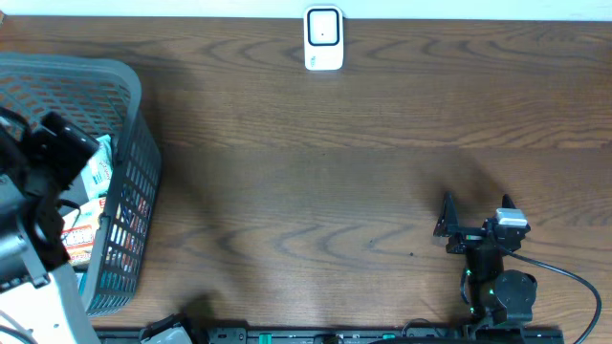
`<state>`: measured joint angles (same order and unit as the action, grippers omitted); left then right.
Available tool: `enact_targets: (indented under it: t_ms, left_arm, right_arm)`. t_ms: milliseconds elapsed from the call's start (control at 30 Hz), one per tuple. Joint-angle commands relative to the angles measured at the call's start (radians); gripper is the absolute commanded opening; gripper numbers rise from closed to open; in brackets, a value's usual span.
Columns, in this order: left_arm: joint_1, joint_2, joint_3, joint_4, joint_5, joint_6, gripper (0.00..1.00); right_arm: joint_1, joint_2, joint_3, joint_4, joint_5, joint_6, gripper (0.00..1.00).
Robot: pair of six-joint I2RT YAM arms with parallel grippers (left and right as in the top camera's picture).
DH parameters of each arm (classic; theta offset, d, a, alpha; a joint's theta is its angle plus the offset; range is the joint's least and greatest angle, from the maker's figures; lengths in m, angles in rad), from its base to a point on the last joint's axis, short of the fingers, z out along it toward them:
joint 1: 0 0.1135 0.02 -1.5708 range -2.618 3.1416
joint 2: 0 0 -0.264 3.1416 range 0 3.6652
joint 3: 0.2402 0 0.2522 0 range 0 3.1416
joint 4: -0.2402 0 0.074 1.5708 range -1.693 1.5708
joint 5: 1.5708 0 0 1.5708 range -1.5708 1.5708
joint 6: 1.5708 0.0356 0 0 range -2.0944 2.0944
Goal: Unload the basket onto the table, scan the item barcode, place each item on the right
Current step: 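Raise the left gripper and move it over the grey basket, then lower the left gripper into the basket and grasp the snack bag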
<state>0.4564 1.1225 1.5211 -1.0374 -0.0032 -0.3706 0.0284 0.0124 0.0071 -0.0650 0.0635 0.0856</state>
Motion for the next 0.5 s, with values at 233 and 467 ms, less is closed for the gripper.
enact_targets:
  t_ms: [233, 467]
  left_arm:
    - [0.154, 0.179, 0.027, -0.165, -0.005, -0.228, 0.98]
    - [0.246, 0.329, -0.039, -0.241, -0.009, -0.326, 0.98]
  right_arm:
    - [0.005, -0.003, -0.002, -0.003, -0.003, -0.016, 0.99]
    - [0.005, -0.003, -0.002, -0.003, -0.003, -0.016, 0.99]
